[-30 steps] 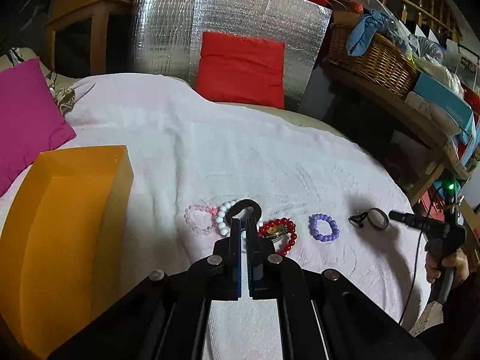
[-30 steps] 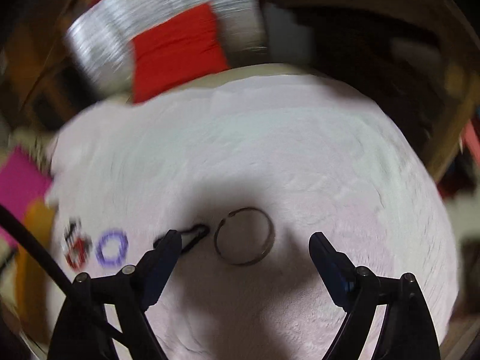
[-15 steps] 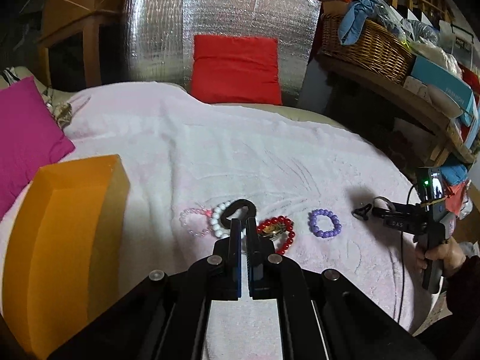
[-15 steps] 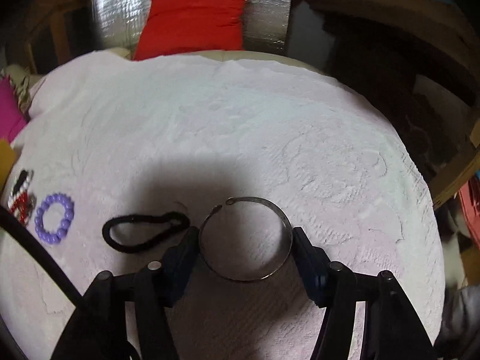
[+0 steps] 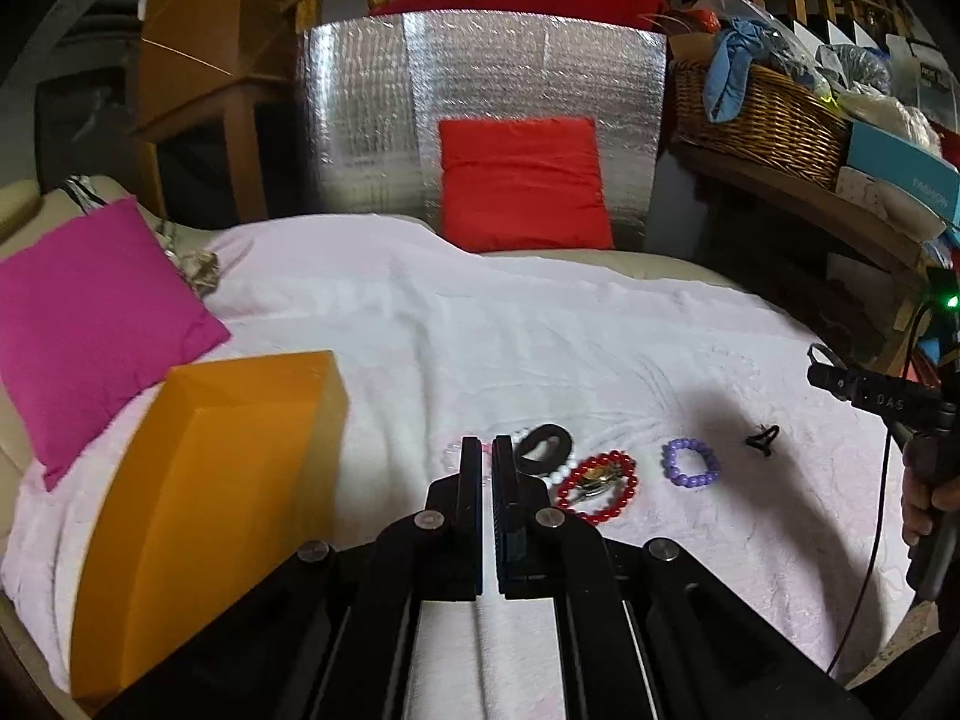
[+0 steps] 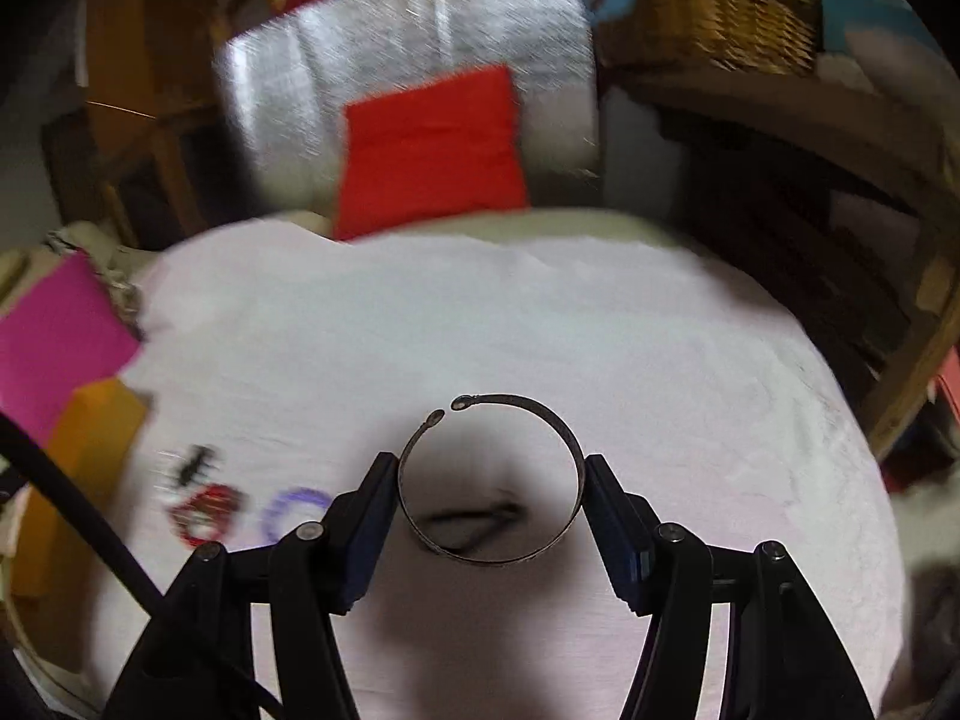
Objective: Organize jewelry
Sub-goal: 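Carry the silver bangle into the orange box and open the right tool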
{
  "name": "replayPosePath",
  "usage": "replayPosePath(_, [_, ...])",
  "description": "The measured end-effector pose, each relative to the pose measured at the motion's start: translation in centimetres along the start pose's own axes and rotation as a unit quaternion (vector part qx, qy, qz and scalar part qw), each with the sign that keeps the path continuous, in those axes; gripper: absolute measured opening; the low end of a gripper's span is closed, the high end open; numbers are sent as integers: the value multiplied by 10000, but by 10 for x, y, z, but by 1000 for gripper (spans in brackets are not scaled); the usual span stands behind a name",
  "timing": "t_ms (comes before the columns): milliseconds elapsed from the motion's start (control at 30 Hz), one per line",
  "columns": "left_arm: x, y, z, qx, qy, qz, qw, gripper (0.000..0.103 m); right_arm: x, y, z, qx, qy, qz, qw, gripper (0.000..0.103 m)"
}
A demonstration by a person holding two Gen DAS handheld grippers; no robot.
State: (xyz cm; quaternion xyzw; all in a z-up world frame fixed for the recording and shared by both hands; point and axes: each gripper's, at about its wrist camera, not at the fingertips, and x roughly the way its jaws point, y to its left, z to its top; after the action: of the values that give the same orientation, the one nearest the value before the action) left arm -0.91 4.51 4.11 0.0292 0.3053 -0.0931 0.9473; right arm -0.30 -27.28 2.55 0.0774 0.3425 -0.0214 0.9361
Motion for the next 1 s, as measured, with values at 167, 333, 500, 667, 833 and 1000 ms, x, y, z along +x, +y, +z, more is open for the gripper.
replayPosePath(167, [-13,16,-1,-9,-127,279,9995,3,-3,57,3,-283,-117,457,9985,64])
replayPosePath(333, [-25,39,-6,-99,-203,529,9983,3,-1,114,-1,-566,-69,836,9949,64])
replayPosePath(500, [-39,73,-15,-318,-243,858,9955,3,3,183,-3,-840,-7,1399,9866,64])
replayPosePath(667, [-46,133,-42,-912,20,1467,9850,3,14,262,-11,-1051,211,2080,9722,65])
replayPosePath(833, [-43,188,-78,-1568,515,1912,9676,3,27,347,-35,-1470,506,2590,9533,65])
replayPosePath(1000, [-23,203,-100,-1906,925,1612,9639,12,57,386,-57,-1480,860,2628,9495,69])
